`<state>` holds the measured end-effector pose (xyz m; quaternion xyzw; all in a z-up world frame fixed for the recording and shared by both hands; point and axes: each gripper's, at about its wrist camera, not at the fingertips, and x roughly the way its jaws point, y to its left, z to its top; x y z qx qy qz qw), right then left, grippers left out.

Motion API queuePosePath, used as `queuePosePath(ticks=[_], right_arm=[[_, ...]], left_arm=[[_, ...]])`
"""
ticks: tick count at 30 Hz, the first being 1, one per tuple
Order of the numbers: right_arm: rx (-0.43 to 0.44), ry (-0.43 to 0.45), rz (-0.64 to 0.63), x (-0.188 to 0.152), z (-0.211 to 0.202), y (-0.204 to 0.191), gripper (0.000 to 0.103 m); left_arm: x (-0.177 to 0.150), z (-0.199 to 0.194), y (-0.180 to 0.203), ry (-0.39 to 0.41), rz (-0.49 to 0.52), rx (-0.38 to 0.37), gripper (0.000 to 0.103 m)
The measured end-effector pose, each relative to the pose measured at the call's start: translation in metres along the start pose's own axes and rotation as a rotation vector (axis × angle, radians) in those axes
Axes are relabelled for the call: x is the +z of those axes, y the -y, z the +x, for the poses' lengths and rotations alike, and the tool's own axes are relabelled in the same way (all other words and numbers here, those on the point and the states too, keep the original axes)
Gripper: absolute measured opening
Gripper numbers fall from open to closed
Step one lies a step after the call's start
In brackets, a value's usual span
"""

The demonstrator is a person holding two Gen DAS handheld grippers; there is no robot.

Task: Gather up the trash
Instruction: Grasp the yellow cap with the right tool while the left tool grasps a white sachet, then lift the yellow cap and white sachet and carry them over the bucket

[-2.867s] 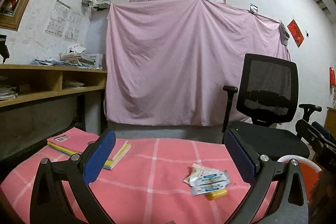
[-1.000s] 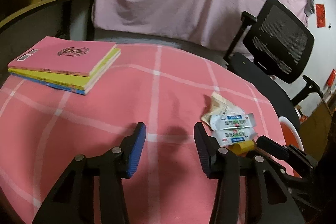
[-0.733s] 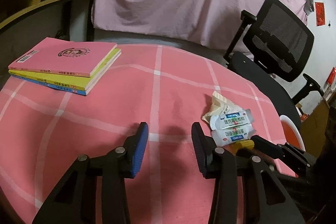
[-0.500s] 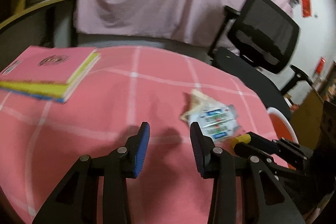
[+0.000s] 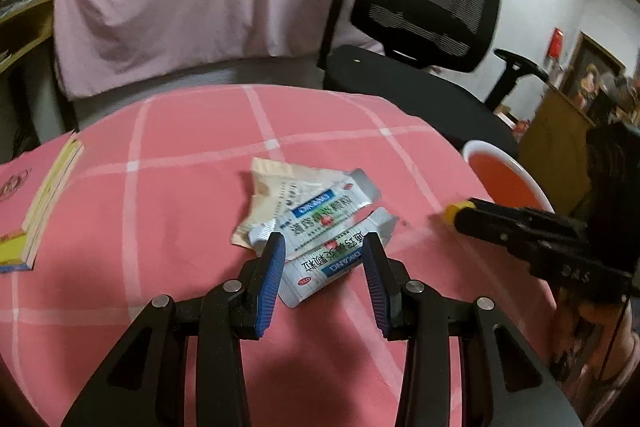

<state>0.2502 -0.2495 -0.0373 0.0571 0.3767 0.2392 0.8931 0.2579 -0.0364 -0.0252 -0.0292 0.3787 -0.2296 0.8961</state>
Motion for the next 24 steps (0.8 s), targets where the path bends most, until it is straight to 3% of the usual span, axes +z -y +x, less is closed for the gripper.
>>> queuePosePath(ticks=[2,8,12,16,18,24], right_arm=[[0.001,-0.001,-0.001,0.000,0.000,-0.001,0.028],[-0.005,-0.001,-0.012,-0.001,0.000,-0.003,0.028],[-0.011,-0.010,-0.014,-0.001,0.002,-0.002,0.028],[-0.022,-0.018,-0.034,-0.002,0.004,-0.005,0.028],[-0.027,-0.020,-0.047,-0.002,0.005,-0.008,0.028],[-0.016,0.006,-0.114,-0.004,0.000,-0.022,0.028]], left_arm=[[-0.001,0.003,0.010,-0.023,0.052,-0.005,0.035],[-0.013,0.012,0.037,-0.065,0.211,0.077,0.034],[-0.016,0.019,0.034,-0.073,0.197,0.077,0.024],[-0.015,0.020,0.036,-0.072,0.201,0.095,0.023],[-0.017,0.017,0.036,-0.065,0.203,0.089,0.015],[-0.021,0.005,0.036,-0.024,0.138,0.077,0.009]])
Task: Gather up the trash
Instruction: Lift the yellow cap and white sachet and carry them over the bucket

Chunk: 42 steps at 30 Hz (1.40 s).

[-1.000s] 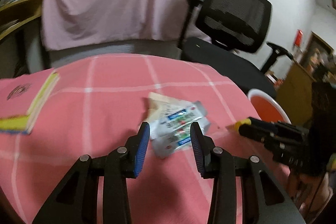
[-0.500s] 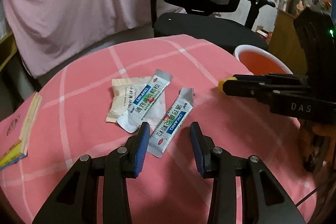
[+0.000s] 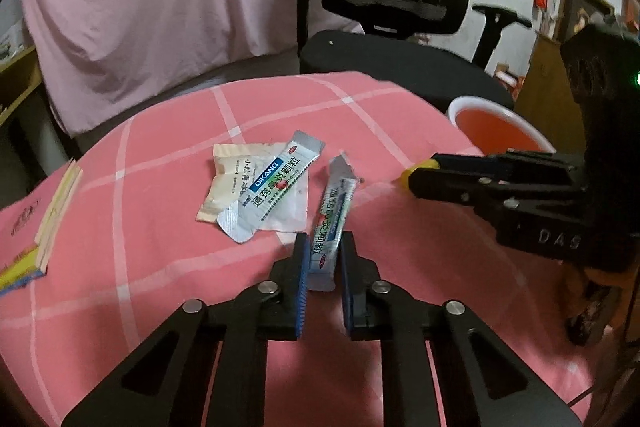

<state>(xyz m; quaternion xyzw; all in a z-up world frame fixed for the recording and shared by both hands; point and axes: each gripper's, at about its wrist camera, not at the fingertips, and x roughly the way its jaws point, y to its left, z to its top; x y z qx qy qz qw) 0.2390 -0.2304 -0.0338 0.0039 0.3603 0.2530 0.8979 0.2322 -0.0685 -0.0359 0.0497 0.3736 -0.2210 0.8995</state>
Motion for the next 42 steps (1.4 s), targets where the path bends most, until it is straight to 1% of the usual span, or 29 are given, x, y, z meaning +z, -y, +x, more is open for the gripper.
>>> queuePosePath(ticks=[6,10,13,16,18,22,24,27,30,34,36,37,39,42], right_arm=[[0.016,0.079,-0.036,-0.001,-0.014,-0.006,0.027],[0.009,0.155,-0.056,-0.003,-0.028,-0.014,0.027],[0.011,0.241,-0.075,-0.006,-0.045,-0.019,0.027],[0.020,0.342,-0.089,-0.009,-0.064,-0.021,0.027],[0.019,0.402,-0.100,-0.011,-0.076,-0.021,0.027],[-0.028,0.532,-0.149,-0.016,-0.101,-0.023,0.027],[-0.048,0.600,-0.153,-0.017,-0.115,-0.021,0.027],[-0.081,0.678,-0.135,-0.019,-0.132,-0.013,0.027],[-0.118,0.724,-0.098,-0.019,-0.144,0.002,0.027],[-0.174,0.747,-0.031,-0.023,-0.157,0.028,0.027],[-0.201,0.749,0.002,-0.024,-0.161,0.042,0.027],[-0.214,0.749,0.019,-0.026,-0.164,0.048,0.027],[-0.235,0.747,0.054,-0.028,-0.167,0.060,0.028],[-0.267,0.742,0.108,-0.033,-0.173,0.078,0.028]], left_arm=[[-0.004,-0.030,-0.002,0.139,-0.065,-0.016,0.009],[-0.007,-0.052,0.001,0.264,-0.095,-0.023,0.009],[-0.009,-0.066,0.005,0.343,-0.125,0.004,0.009],[-0.008,-0.079,0.017,0.416,-0.117,0.057,0.009],[-0.006,-0.086,0.025,0.460,-0.108,0.078,0.009],[0.004,-0.100,0.046,0.539,-0.076,0.087,0.009],[0.009,-0.102,0.055,0.560,-0.045,0.090,0.009],[0.015,-0.105,0.074,0.584,0.010,0.092,0.009],[0.023,-0.102,0.090,0.593,0.048,0.071,0.009],[0.039,-0.094,0.116,0.596,0.118,0.031,0.009],[0.046,-0.088,0.127,0.586,0.137,0.006,0.009],[0.049,-0.084,0.132,0.576,0.141,-0.008,0.009],[0.060,-0.073,0.144,0.540,0.143,-0.060,0.009],[0.073,-0.057,0.161,0.500,0.163,-0.105,0.009]])
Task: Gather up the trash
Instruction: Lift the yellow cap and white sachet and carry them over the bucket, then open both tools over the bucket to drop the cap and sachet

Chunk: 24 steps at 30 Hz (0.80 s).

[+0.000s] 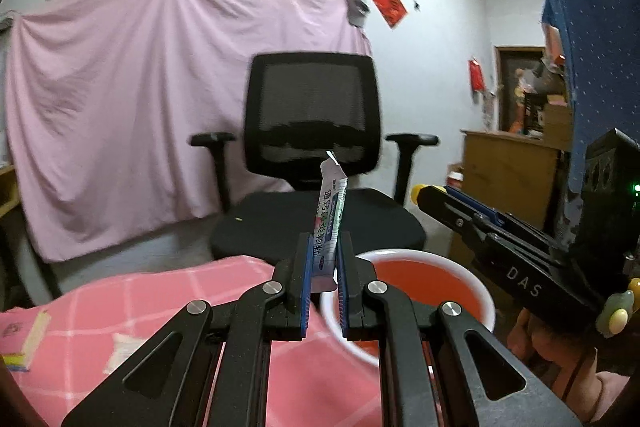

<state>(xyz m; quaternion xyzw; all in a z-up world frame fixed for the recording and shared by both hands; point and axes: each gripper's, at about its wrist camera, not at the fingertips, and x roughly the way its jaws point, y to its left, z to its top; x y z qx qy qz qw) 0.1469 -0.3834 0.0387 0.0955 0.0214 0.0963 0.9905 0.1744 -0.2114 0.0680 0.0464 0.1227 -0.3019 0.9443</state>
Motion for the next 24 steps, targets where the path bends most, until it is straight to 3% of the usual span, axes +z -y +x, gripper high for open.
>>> queuePosePath(ticks=[10,15,20,24], right_arm=[[-0.092,-0.072,0.103,-0.003,0.005,0.041,0.028],[-0.136,-0.125,0.152,-0.008,0.010,0.055,0.029],[-0.158,-0.154,0.198,-0.012,0.012,0.066,0.034],[-0.168,-0.156,0.204,-0.011,0.011,0.069,0.034]], left_arm=[[0.009,0.057,0.026,-0.126,-0.057,-0.141,0.009],[0.010,0.075,0.028,-0.202,-0.088,-0.161,0.011],[0.006,0.083,0.024,-0.246,-0.149,-0.192,0.030],[0.003,0.081,0.018,-0.246,-0.173,-0.173,0.030]])
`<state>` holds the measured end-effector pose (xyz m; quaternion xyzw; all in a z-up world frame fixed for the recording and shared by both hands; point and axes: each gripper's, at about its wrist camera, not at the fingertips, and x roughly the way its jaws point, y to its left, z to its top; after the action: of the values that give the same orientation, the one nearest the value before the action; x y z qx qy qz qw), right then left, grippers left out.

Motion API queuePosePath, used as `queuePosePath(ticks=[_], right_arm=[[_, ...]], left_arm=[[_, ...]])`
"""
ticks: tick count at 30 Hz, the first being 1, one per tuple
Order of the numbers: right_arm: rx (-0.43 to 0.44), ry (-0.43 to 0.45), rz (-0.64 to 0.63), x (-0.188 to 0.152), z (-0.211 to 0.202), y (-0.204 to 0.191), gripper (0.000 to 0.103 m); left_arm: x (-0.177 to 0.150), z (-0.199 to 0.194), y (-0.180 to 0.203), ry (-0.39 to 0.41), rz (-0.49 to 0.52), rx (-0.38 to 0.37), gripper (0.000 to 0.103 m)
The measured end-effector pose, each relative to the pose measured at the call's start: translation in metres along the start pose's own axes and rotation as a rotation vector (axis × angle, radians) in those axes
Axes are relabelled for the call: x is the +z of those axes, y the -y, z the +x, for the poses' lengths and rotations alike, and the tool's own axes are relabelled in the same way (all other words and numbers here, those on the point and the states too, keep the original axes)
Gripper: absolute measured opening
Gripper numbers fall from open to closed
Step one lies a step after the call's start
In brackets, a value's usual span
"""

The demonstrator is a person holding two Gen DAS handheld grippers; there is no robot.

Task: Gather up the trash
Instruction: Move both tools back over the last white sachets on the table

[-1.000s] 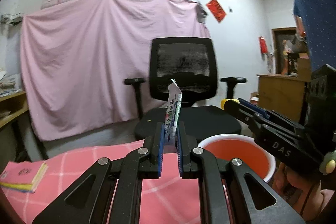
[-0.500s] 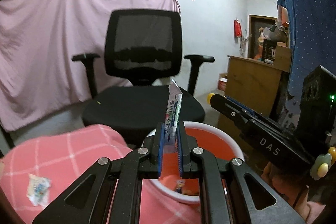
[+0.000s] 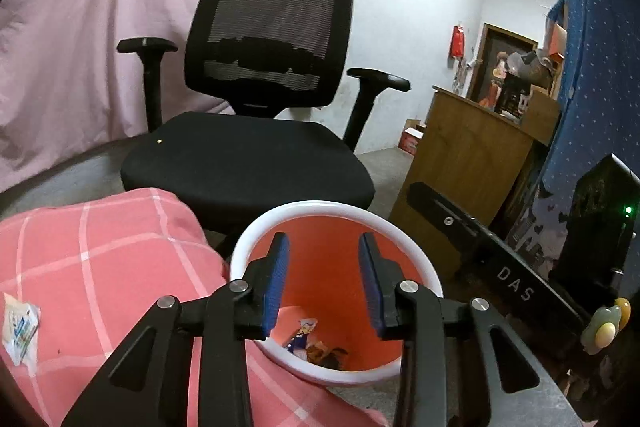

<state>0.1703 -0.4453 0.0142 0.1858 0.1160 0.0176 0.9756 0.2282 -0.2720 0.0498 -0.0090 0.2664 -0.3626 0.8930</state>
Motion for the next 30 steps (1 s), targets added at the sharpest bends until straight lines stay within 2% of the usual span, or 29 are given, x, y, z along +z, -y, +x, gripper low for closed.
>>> queuePosePath(ticks=[5,9,11,13,15,19,21,22,23,24,25,27,30], right_arm=[[0.001,-0.006,0.002,-0.002,0.002,-0.004,0.038],[0.014,-0.002,0.015,-0.002,0.006,-0.015,0.048],[0.027,0.003,0.012,-0.003,0.008,-0.023,0.049],[0.041,0.013,0.003,-0.005,0.008,-0.034,0.056],[0.057,0.030,-0.005,-0.006,0.007,-0.044,0.080],[0.118,0.080,-0.027,-0.011,0.003,-0.071,0.087],[0.148,0.100,-0.049,-0.014,0.001,-0.085,0.103],[0.166,0.114,-0.063,-0.017,-0.001,-0.094,0.103],[0.178,0.121,-0.075,-0.018,-0.001,-0.101,0.103],[0.189,0.127,-0.089,-0.020,-0.002,-0.107,0.103],[0.203,0.142,-0.110,-0.022,-0.004,-0.116,0.103],[0.214,0.163,-0.141,-0.024,-0.007,-0.128,0.103],[0.227,0.181,-0.186,-0.029,-0.007,-0.146,0.103]], left_arm=[[0.001,-0.007,-0.011,0.011,-0.024,0.045,0.030],[0.003,-0.023,-0.023,0.043,-0.043,0.103,0.031],[0.004,-0.036,-0.030,0.063,-0.055,0.134,0.031],[0.002,-0.054,-0.039,0.106,-0.063,0.180,0.031],[-0.001,-0.071,-0.048,0.143,-0.072,0.228,0.031],[-0.011,-0.102,-0.070,0.191,-0.105,0.324,0.034],[-0.018,-0.120,-0.082,0.226,-0.126,0.376,0.048],[-0.023,-0.130,-0.088,0.248,-0.136,0.401,0.054],[-0.028,-0.141,-0.095,0.277,-0.150,0.433,0.066],[-0.032,-0.149,-0.099,0.298,-0.159,0.458,0.088],[-0.037,-0.157,-0.104,0.322,-0.167,0.481,0.100],[-0.048,-0.177,-0.113,0.393,-0.186,0.550,0.102],[-0.059,-0.190,-0.124,0.396,-0.162,0.603,0.102]])
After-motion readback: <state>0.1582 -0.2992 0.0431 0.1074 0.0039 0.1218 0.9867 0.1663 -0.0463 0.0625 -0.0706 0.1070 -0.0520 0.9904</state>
